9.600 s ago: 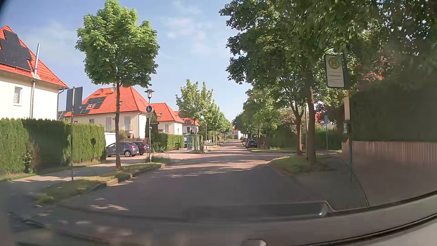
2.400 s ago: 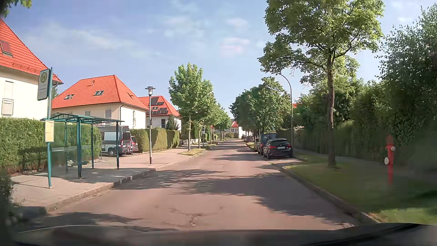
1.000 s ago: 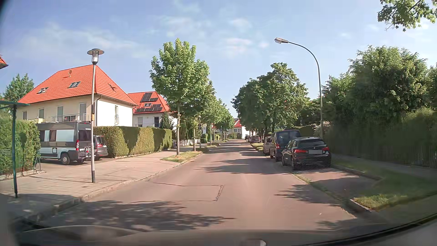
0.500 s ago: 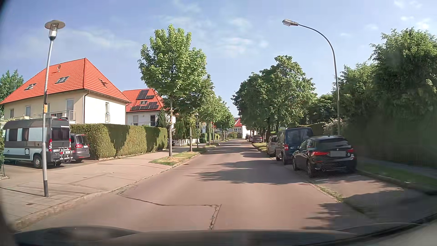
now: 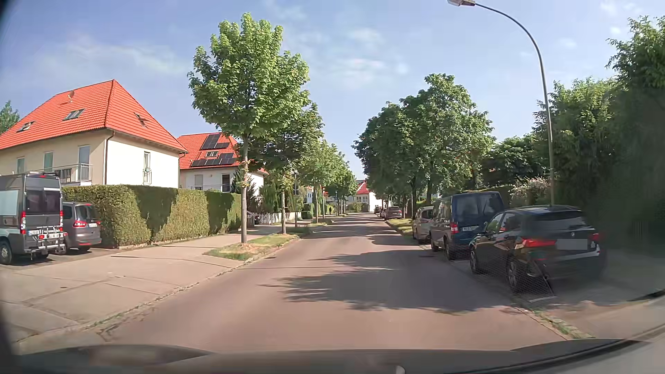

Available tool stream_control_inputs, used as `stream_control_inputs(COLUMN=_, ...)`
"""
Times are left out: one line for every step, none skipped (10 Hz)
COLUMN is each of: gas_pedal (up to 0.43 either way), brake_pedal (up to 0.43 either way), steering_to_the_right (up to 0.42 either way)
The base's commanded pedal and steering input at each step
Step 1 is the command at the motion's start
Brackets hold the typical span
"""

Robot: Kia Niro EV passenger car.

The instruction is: Follow the waypoints while adhering to traffic rules and regulations

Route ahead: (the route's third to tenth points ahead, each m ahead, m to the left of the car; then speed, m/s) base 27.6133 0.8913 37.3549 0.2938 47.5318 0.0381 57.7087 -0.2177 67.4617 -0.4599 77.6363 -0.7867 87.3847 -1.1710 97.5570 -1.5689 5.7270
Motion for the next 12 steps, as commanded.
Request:
stream_control_inputs(gas_pedal=0.067, brake_pedal=0.000, steering_to_the_right=0.001)
stream_control_inputs(gas_pedal=0.067, brake_pedal=0.000, steering_to_the_right=0.001)
stream_control_inputs(gas_pedal=0.059, brake_pedal=0.000, steering_to_the_right=0.001)
stream_control_inputs(gas_pedal=0.059, brake_pedal=0.000, steering_to_the_right=0.001)
stream_control_inputs(gas_pedal=0.059, brake_pedal=0.000, steering_to_the_right=0.001)
stream_control_inputs(gas_pedal=0.067, brake_pedal=0.000, steering_to_the_right=0.002)
stream_control_inputs(gas_pedal=0.067, brake_pedal=0.000, steering_to_the_right=0.002)
stream_control_inputs(gas_pedal=0.067, brake_pedal=0.000, steering_to_the_right=0.003)
stream_control_inputs(gas_pedal=0.067, brake_pedal=0.000, steering_to_the_right=0.007)
stream_control_inputs(gas_pedal=0.067, brake_pedal=0.000, steering_to_the_right=0.009)
stream_control_inputs(gas_pedal=0.067, brake_pedal=0.000, steering_to_the_right=0.009)
stream_control_inputs(gas_pedal=0.067, brake_pedal=0.000, steering_to_the_right=0.008)
